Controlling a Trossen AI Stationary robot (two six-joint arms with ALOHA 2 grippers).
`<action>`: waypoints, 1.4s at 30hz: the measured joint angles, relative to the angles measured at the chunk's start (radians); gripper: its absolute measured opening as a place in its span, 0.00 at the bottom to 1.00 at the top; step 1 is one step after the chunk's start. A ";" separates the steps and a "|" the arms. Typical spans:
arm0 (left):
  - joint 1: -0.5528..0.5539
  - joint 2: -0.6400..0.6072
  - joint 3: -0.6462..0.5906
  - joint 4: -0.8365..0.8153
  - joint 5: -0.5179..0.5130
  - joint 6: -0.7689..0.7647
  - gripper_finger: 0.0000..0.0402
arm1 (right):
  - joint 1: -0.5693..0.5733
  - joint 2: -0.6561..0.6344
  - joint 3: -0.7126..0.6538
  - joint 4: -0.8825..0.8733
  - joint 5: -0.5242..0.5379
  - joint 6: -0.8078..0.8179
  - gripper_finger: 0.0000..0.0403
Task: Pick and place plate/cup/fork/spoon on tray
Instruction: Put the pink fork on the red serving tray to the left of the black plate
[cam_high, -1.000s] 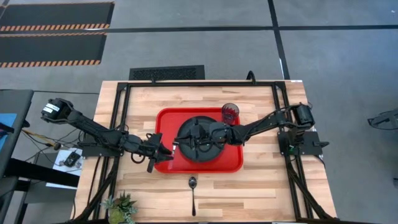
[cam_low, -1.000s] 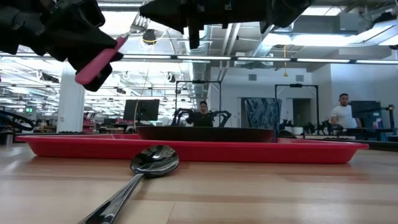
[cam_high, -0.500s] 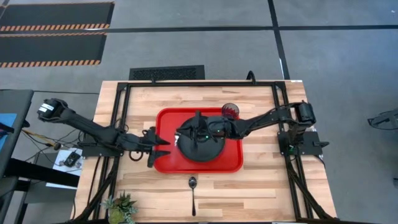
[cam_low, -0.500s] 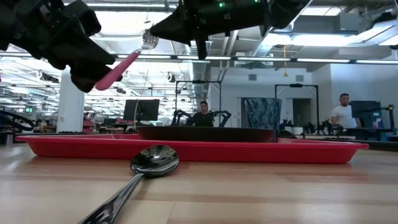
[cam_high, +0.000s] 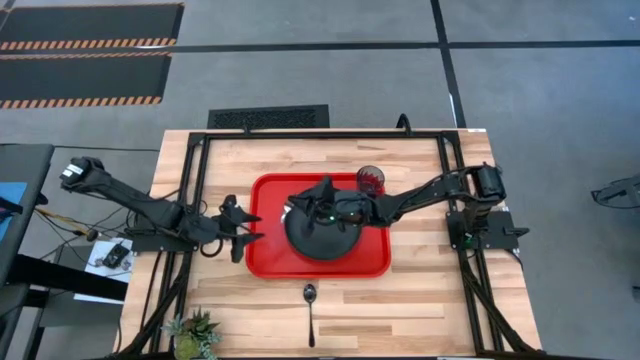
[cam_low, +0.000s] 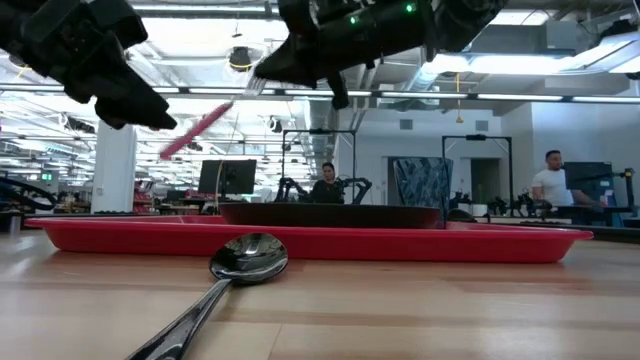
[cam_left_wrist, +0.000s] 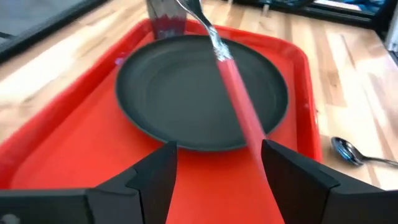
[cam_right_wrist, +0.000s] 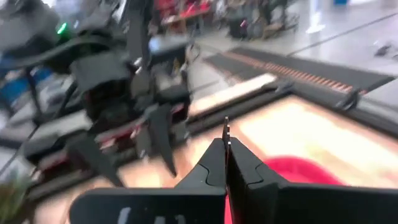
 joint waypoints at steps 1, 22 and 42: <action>-0.008 0.000 0.013 -0.021 -0.018 -0.005 0.55 | 0.004 0.000 0.000 0.019 0.022 -0.001 0.02; -0.119 0.321 0.315 -0.277 -0.343 -0.012 0.63 | 0.016 0.000 0.000 0.146 0.114 -0.017 0.02; 0.004 0.602 0.551 -0.429 -0.428 -0.152 0.56 | 0.079 0.000 0.000 0.146 0.324 -0.101 0.02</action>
